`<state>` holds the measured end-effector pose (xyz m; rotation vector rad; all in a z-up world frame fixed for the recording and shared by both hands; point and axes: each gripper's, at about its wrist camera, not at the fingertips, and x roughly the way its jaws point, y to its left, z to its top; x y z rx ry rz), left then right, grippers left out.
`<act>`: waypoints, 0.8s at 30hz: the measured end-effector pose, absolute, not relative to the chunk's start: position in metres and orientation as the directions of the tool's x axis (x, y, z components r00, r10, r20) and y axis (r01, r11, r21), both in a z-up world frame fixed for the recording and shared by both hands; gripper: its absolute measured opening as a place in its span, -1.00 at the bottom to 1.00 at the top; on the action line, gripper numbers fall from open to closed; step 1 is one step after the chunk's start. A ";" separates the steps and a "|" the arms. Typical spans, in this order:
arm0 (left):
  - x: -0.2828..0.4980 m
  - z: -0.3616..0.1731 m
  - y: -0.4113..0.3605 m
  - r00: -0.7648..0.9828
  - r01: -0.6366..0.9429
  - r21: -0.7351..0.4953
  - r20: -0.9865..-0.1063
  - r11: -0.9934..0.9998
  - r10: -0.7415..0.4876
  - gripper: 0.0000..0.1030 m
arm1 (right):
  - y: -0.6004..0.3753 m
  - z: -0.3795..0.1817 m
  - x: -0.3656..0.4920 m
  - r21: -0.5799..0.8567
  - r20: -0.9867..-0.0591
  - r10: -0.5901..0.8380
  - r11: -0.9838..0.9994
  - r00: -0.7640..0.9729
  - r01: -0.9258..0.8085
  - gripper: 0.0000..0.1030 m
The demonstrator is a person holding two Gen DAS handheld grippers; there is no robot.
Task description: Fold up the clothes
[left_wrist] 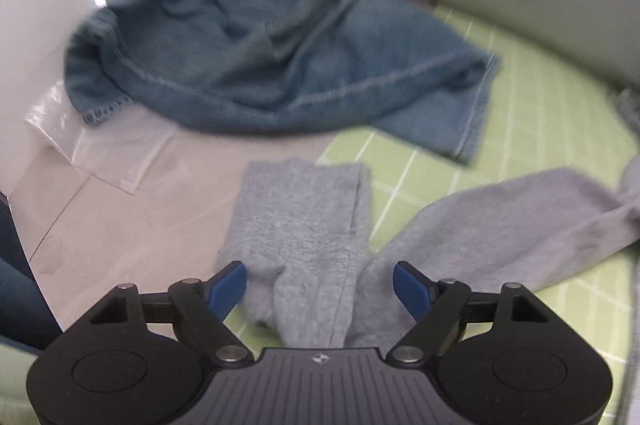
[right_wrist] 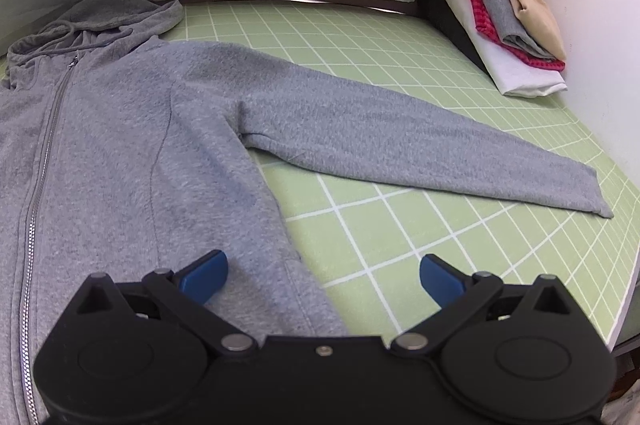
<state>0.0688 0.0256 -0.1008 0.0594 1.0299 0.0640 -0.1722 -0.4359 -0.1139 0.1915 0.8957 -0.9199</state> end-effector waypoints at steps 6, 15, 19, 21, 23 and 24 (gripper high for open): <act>0.080 -0.106 0.025 0.527 0.032 0.053 -0.849 0.998 0.028 -0.16 | -0.432 -0.114 -0.170 -0.239 -0.729 -0.629 0.603 0.270 0.761 0.99; 0.088 -0.048 0.040 0.731 -0.079 0.017 -0.679 0.997 0.070 -0.83 | -0.432 -0.116 -0.170 -0.239 -0.730 -0.628 0.606 0.271 0.759 1.00; 0.082 -0.023 0.059 0.812 -0.165 0.004 -0.567 0.986 0.138 -0.89 | -0.431 -0.115 -0.168 -0.254 -0.727 -0.633 0.607 0.265 0.753 0.99; 0.076 -0.022 0.071 0.832 -0.228 0.009 -0.517 0.974 0.200 -0.89 | -0.431 -0.115 -0.168 -0.257 -0.726 -0.635 0.607 0.265 0.752 0.99; 0.072 -0.030 0.083 0.804 -0.301 0.043 -0.527 0.953 0.277 -0.78 | -0.431 -0.115 -0.168 -0.261 -0.724 -0.637 0.607 0.264 0.751 0.99; 0.071 -0.038 0.089 0.784 -0.317 0.058 -0.545 0.947 0.296 -0.77 | -0.431 -0.115 -0.167 -0.263 -0.723 -0.639 0.607 0.264 0.750 0.99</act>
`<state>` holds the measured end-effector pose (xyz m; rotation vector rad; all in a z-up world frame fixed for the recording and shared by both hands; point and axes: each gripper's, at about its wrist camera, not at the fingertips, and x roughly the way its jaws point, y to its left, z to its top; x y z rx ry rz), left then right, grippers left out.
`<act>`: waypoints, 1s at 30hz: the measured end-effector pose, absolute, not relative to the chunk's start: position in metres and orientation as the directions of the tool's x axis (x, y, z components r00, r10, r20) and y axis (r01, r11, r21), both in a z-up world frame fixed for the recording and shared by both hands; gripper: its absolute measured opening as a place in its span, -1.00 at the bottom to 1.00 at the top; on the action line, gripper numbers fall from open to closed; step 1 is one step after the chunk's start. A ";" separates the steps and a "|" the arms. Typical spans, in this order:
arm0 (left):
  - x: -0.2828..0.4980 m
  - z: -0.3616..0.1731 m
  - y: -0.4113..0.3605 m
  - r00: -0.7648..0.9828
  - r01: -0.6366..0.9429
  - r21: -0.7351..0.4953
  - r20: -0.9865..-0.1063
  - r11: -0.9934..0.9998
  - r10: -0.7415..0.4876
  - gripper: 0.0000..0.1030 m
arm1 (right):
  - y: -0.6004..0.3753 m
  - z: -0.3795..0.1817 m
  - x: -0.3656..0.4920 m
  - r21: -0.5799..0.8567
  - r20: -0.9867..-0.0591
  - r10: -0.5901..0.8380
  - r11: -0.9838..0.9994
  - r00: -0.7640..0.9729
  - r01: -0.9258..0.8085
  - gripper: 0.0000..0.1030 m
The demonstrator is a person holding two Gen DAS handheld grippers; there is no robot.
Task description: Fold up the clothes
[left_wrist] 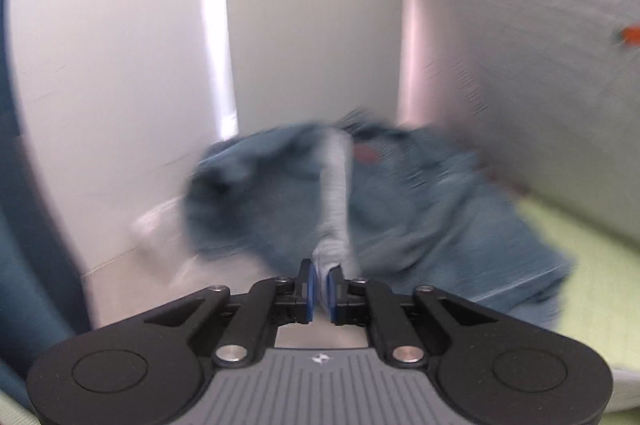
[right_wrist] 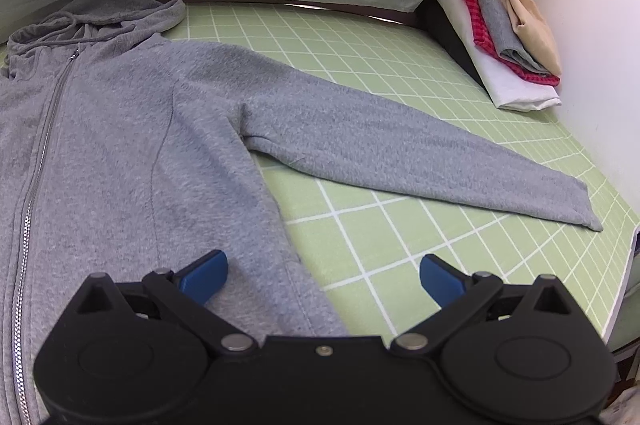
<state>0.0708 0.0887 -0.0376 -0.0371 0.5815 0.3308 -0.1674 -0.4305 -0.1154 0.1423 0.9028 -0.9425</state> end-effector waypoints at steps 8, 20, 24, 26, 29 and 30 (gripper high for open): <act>0.049 -0.091 0.115 0.632 -0.393 0.069 -0.704 0.917 0.324 -0.73 | -0.427 -0.116 -0.164 -0.296 -0.710 -0.657 0.604 0.253 0.740 0.99; 0.023 -0.114 0.125 0.505 -0.476 0.108 -0.779 0.873 0.372 -0.13 | -0.428 -0.115 -0.163 -0.294 -0.715 -0.654 0.600 0.245 0.744 1.00; 0.020 -0.105 0.126 0.498 -0.511 0.101 -0.775 0.854 0.390 0.11 | -0.430 -0.116 -0.165 -0.269 -0.721 -0.647 0.591 0.249 0.760 0.99; 0.019 -0.096 0.122 0.520 -0.516 0.078 -0.763 0.853 0.385 0.40 | -0.433 -0.115 -0.166 -0.251 -0.730 -0.636 0.591 0.250 0.767 1.00; 0.024 -0.082 0.108 0.574 -0.473 0.084 -0.726 0.877 0.379 0.63 | -0.439 -0.113 -0.167 -0.216 -0.753 -0.606 0.596 0.257 0.773 1.00; 0.028 -0.079 0.103 0.583 -0.458 0.093 -0.719 0.884 0.378 0.66 | -0.441 -0.111 -0.167 -0.204 -0.760 -0.595 0.600 0.262 0.773 0.97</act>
